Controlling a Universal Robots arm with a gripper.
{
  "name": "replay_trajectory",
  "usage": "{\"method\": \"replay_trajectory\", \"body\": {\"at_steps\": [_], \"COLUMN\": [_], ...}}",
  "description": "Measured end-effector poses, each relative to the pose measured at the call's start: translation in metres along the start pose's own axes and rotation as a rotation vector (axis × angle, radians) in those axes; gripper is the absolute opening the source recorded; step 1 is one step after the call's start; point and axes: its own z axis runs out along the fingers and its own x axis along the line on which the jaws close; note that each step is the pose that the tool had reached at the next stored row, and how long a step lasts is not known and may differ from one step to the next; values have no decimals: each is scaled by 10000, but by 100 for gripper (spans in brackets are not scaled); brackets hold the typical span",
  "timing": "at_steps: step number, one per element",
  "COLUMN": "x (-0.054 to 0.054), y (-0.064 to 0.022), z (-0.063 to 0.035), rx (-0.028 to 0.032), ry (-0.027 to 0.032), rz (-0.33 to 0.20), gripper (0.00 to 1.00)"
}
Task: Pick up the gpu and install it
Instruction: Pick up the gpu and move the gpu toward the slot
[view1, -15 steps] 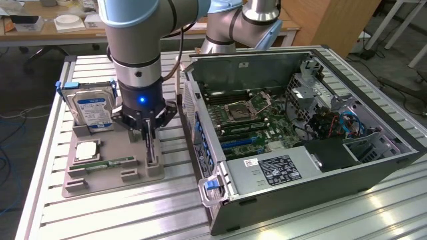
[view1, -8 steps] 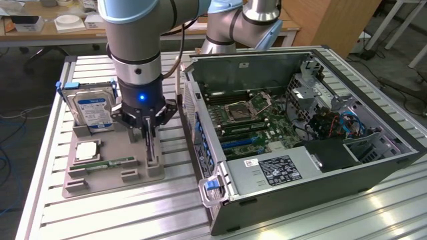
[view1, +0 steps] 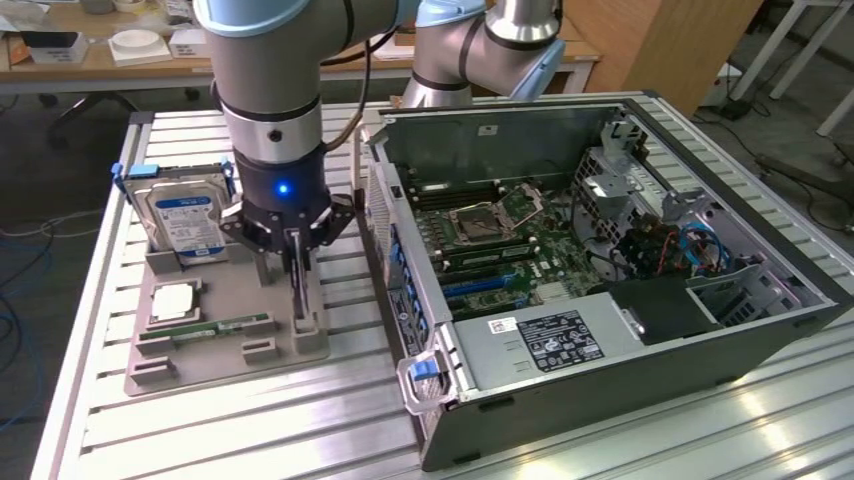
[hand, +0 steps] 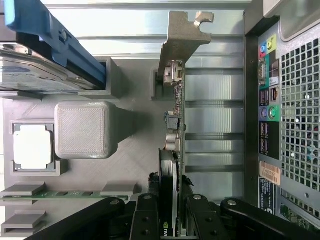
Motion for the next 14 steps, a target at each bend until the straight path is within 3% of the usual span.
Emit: {"method": "replay_trajectory", "body": {"at_steps": [14], "x": [1], "y": [5], "z": [-93], "rx": [-21], "ry": [1], "rz": [0], "gripper": [26]}}
